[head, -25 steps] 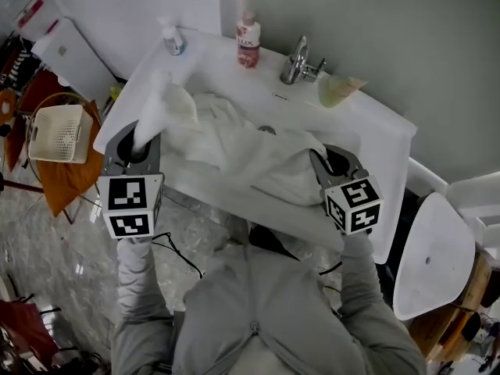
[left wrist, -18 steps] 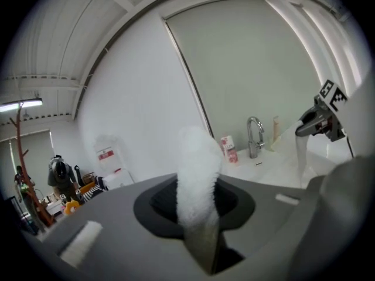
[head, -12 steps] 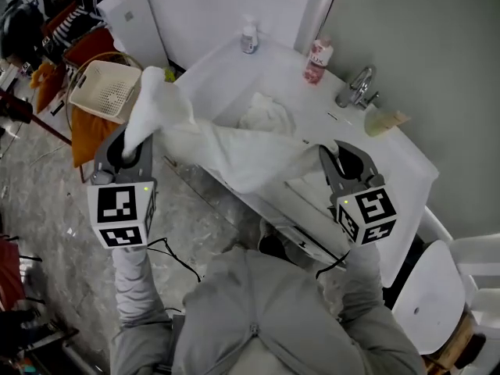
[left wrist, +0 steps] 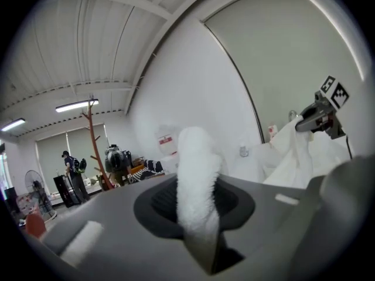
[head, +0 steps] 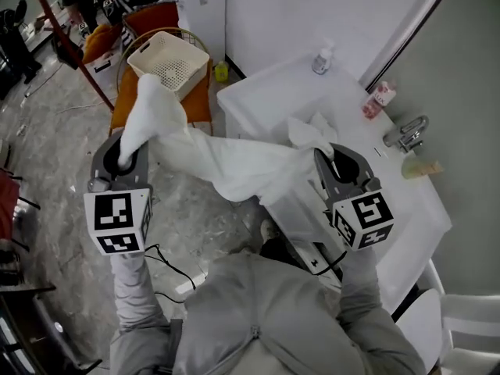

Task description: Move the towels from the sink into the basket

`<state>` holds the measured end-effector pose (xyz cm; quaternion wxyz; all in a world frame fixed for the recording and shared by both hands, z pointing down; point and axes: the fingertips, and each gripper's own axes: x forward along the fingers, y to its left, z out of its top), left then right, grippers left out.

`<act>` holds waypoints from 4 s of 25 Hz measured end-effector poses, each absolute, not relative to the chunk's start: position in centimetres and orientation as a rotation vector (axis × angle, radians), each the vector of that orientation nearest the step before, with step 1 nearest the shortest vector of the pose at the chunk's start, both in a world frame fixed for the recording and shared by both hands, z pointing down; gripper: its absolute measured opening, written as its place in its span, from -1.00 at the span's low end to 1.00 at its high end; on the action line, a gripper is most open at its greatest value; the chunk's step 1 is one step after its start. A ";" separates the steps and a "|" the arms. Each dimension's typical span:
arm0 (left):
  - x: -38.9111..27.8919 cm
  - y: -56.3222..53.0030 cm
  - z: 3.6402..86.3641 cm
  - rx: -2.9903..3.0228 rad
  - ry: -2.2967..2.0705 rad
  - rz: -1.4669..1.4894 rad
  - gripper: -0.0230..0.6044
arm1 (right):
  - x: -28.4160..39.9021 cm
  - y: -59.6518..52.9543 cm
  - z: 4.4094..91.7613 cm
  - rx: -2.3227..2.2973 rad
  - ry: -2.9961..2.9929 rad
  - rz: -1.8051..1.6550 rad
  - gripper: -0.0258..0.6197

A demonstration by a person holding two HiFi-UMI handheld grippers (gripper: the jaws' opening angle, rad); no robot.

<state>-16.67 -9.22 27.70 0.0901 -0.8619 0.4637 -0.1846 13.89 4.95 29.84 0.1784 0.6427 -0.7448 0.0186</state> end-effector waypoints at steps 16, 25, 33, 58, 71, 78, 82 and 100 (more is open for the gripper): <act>-28.2 -10.0 29.7 -2.367 1.797 -0.625 -0.46 | 4.0 -5.9 30.6 1.470 -2.404 -0.031 -0.78; -28.7 -17.9 29.5 -2.282 1.857 -0.706 -0.46 | 2.8 -15.6 31.8 1.386 -2.516 0.010 -0.79; -26.0 -27.1 28.2 -2.250 1.854 -0.723 -0.46 | 3.6 -23.7 31.6 1.329 -2.587 0.038 -0.79; -19.7 -53.7 30.6 -2.470 1.565 -0.694 -0.46 | 2.4 -43.9 32.1 1.466 -2.522 0.091 -0.79; -15.8 -68.8 42.6 -2.659 1.265 -0.993 -0.46 | -1.1 -59.3 41.6 1.453 -2.346 0.331 -0.79; -13.6 -69.9 53.0 -2.722 1.097 -1.313 -0.46 | -2.4 -62.1 52.0 1.298 -2.183 0.510 -0.78; -12.7 -70.0 55.5 -2.723 1.036 -1.371 -0.46 | -2.4 -62.2 54.9 1.273 -2.121 0.567 -0.78; -12.9 -70.7 54.7 -2.730 1.063 -1.313 -0.15 | -1.7 -62.7 55.2 1.357 -2.088 0.500 -0.57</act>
